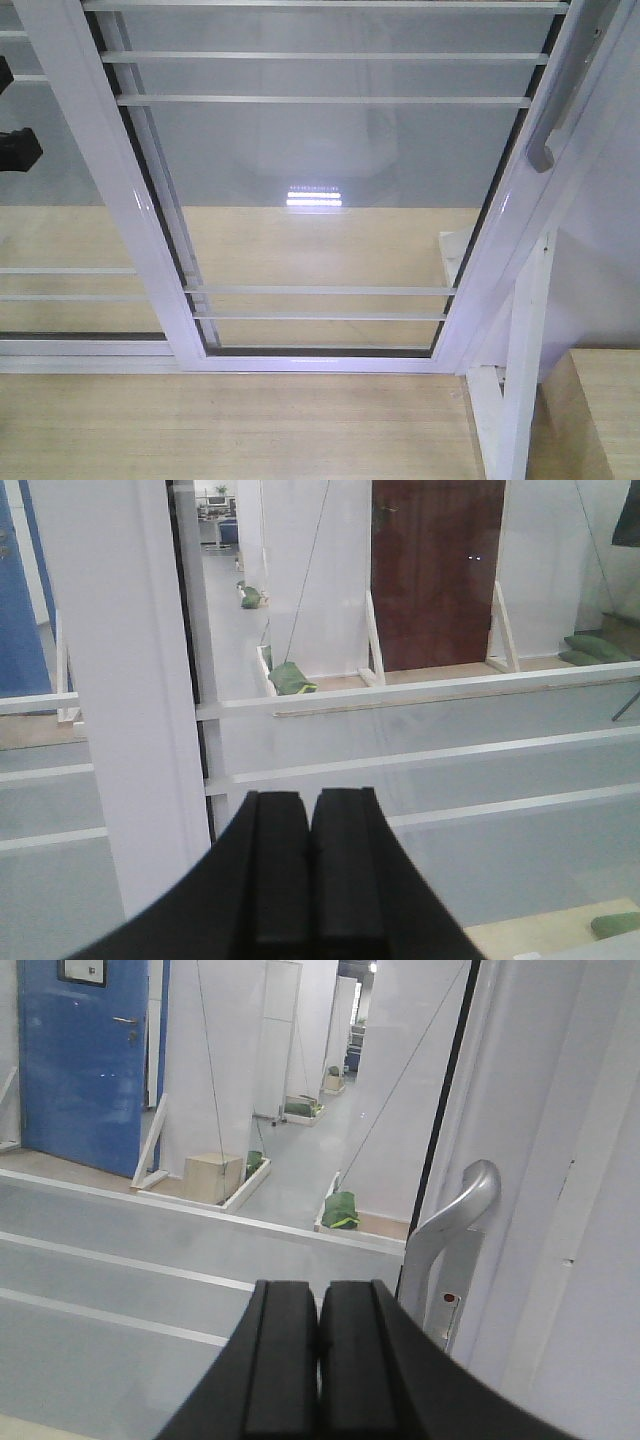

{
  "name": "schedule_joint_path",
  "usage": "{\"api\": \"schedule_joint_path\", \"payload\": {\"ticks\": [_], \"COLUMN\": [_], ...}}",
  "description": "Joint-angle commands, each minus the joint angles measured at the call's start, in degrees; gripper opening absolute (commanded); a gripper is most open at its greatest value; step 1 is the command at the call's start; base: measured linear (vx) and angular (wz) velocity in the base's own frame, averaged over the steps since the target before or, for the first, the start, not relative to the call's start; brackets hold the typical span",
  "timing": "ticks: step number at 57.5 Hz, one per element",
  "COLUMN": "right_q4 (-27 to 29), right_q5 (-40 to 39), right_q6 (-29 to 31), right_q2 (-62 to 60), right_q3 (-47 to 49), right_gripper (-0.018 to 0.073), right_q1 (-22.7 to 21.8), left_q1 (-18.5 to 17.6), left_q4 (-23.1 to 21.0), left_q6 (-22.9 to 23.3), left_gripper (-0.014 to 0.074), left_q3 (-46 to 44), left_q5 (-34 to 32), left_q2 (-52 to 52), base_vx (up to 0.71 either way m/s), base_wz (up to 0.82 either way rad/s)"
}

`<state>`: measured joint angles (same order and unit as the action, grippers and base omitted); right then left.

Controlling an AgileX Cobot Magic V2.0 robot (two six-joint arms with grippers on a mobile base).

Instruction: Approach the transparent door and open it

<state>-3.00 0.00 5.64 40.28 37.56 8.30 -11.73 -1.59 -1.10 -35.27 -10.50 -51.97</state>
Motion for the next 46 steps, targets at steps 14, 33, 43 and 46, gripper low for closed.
{"api": "schedule_joint_path", "payload": {"ticks": [14, 33, 43, 46], "right_q4": [-0.11, -0.11, 1.42, 3.00], "right_q5": [-5.37, -12.22, -21.46, -24.29], "right_q6": [0.33, 0.39, 0.45, 0.75], "right_q2": [0.05, 7.33, 17.93, 20.95], "right_q3": [2.10, 2.10, 2.16, 2.16], "right_gripper": [0.0644, 0.0603, 0.0592, 0.0592], "right_q1": [-0.22, -0.22, -0.22, -0.22], "left_q1": [-0.26, -0.26, -0.26, -0.26], "left_q4": [-0.57, -1.05, -1.05, -1.05], "left_q6": [0.03, 0.16, 0.16, 0.16], "left_gripper": [0.0473, 0.0545, 0.0545, 0.0545], "left_q3": [-2.24, -2.24, -2.24, -2.24], "left_q5": [-3.85, -3.15, -1.96, -1.90], "left_q2": [0.49, 0.60, 0.60, 0.60], "base_vx": [0.00, 0.00, 0.00, 0.00], "base_wz": [0.00, 0.00, 0.00, 0.00]}}
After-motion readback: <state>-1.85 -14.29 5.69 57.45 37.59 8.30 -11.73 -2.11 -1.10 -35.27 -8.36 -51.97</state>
